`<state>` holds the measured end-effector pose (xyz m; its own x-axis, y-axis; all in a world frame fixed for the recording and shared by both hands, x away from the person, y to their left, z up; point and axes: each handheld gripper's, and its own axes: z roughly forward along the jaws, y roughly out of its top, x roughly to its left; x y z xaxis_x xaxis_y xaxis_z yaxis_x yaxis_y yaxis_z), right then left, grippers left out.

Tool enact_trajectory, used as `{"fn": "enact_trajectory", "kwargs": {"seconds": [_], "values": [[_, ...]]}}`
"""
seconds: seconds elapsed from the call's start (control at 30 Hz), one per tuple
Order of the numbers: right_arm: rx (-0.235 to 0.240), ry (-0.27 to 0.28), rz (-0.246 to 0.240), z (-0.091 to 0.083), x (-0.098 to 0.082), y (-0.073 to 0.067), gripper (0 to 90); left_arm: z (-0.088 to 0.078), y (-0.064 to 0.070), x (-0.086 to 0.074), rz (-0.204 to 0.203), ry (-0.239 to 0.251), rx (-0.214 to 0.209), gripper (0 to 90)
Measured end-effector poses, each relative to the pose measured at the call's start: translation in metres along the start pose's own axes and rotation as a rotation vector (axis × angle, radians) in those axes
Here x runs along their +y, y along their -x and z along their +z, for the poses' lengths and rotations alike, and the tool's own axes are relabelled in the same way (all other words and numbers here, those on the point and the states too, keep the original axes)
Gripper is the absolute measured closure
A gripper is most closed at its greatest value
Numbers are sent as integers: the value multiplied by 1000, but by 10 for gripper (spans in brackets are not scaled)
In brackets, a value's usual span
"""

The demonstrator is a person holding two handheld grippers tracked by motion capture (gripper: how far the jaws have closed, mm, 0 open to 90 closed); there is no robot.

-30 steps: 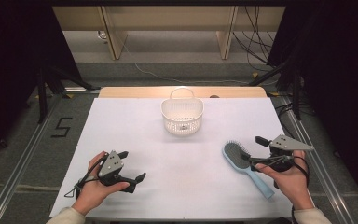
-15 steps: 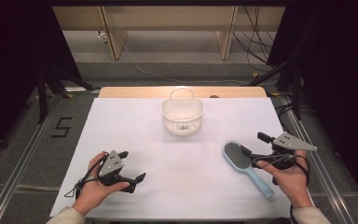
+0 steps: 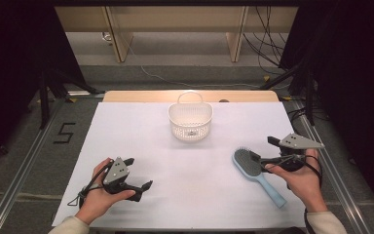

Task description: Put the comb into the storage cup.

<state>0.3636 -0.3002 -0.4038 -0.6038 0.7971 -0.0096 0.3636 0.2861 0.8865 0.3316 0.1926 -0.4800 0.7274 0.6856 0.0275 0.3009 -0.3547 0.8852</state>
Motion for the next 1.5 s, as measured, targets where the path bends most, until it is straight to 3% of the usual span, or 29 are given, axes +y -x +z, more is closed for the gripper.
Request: {"fn": "enact_trajectory", "kwargs": {"seconds": [0.13,0.43,0.5,0.87,1.27,1.5], "values": [[-9,-67,11,4,4,2,164,0,0,0,1,0,-1,0],[7,-379,-3,15,4,2,177,0,0,0,1,-1,-2,0],[13,-442,12,18,2,2,184,0,0,0,1,0,-2,0],[45,-702,2,28,-7,-2,209,1,0,0,0,-1,-5,0],[39,-906,27,42,-19,-5,307,1,1,0,3,-3,-9,0],[40,-964,15,50,-23,-8,371,1,1,0,2,-1,-12,0]]}}
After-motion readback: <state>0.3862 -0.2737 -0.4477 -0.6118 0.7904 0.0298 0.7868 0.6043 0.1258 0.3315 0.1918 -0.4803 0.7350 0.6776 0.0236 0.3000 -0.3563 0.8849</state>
